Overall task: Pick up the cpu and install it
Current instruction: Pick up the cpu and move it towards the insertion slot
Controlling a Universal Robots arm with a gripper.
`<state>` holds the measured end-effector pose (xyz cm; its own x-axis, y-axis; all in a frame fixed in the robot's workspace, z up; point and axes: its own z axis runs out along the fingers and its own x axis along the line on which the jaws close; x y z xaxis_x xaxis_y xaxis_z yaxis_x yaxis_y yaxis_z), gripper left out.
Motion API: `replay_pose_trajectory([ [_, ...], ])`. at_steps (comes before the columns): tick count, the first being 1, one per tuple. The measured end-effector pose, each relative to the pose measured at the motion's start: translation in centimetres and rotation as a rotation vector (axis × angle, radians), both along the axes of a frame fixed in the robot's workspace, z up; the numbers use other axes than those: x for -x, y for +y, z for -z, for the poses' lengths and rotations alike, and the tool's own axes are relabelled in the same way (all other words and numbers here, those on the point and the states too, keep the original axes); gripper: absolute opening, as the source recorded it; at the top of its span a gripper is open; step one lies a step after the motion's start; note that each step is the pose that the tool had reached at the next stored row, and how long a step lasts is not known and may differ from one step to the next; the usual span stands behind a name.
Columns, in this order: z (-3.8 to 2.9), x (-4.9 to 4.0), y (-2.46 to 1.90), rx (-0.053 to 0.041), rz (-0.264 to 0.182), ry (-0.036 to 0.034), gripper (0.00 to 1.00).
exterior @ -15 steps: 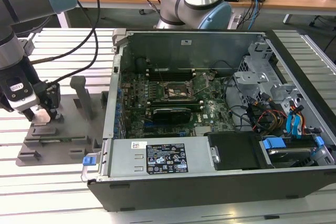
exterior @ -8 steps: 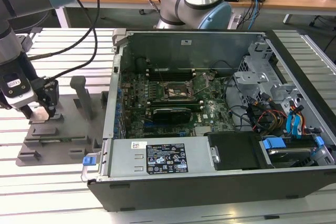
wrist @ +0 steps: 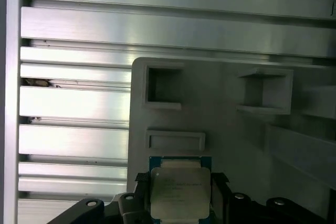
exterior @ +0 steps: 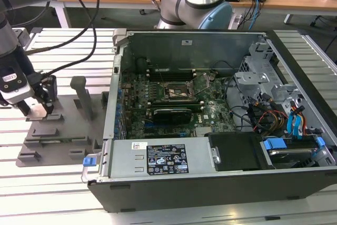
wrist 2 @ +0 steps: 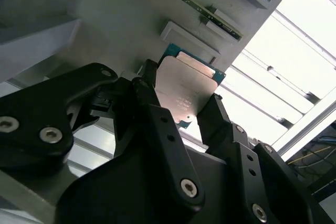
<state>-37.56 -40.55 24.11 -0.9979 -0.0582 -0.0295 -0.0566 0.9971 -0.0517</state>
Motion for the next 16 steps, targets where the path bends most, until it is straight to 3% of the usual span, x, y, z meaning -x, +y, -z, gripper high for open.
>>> replay_pose_trajectory([
  [16,-2.96,0.0,0.01,0.0,0.0,0.0,0.55],
])
